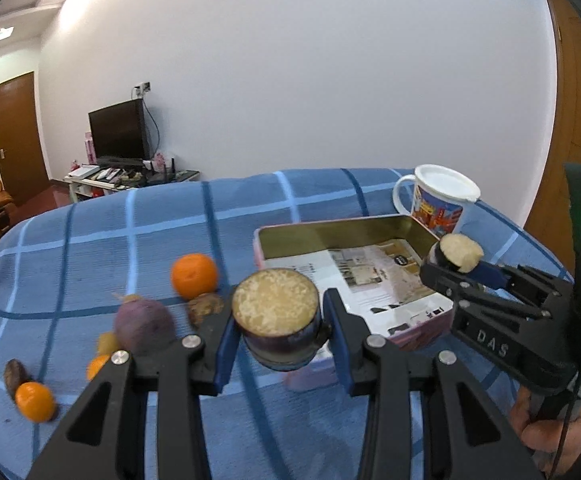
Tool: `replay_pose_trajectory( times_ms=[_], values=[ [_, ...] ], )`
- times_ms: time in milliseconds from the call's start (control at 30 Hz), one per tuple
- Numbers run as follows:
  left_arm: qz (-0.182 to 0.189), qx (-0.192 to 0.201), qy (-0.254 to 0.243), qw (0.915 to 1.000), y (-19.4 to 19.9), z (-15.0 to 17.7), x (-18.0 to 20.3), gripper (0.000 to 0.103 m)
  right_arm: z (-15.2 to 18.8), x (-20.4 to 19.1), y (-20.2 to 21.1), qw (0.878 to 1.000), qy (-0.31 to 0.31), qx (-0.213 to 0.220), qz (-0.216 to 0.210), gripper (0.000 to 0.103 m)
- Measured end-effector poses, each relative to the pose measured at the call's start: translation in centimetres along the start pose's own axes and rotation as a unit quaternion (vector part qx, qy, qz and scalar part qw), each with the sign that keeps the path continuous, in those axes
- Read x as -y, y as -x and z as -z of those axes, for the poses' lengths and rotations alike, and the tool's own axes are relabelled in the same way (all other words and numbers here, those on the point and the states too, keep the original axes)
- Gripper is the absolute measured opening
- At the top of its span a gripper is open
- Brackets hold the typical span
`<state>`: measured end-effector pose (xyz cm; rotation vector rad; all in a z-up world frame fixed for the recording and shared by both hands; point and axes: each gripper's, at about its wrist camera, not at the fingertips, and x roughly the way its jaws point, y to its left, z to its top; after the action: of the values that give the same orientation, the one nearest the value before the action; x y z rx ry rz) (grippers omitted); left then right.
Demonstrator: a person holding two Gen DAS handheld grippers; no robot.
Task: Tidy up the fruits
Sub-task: 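Carry both yam slices to the pink tin and release them inside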
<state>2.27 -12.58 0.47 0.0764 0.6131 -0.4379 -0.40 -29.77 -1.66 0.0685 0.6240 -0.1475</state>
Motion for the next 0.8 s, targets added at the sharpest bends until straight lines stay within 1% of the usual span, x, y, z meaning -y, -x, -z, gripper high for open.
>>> replay_pose_trajectory(
  times_ms=[233,467,567,800],
  values=[
    [0.004,-0.013,-0.006,0.9999,-2.5,-0.2,1.6,0.042,0.4,0.7,-0.9,0.999,0.027,-0.013,0.012,0.043],
    [0.005,-0.029,-0.018,0.9994,-4.9,-0.1,3.1,0.042,0.4,1.1,-2.0,0.999,0.022,-0.035,-0.002,0.043],
    [0.009,-0.032,-0.013,0.9994,-5.3,-0.3,3.2,0.042,0.4,1.0,-2.3,0.999,0.025,-0.043,-0.004,0.043],
    [0.009,-0.043,-0.01,0.999,-5.9,-0.4,3.2,0.042,0.4,0.8,-2.4,0.999,0.028,-0.045,-0.004,0.043]
  ],
)
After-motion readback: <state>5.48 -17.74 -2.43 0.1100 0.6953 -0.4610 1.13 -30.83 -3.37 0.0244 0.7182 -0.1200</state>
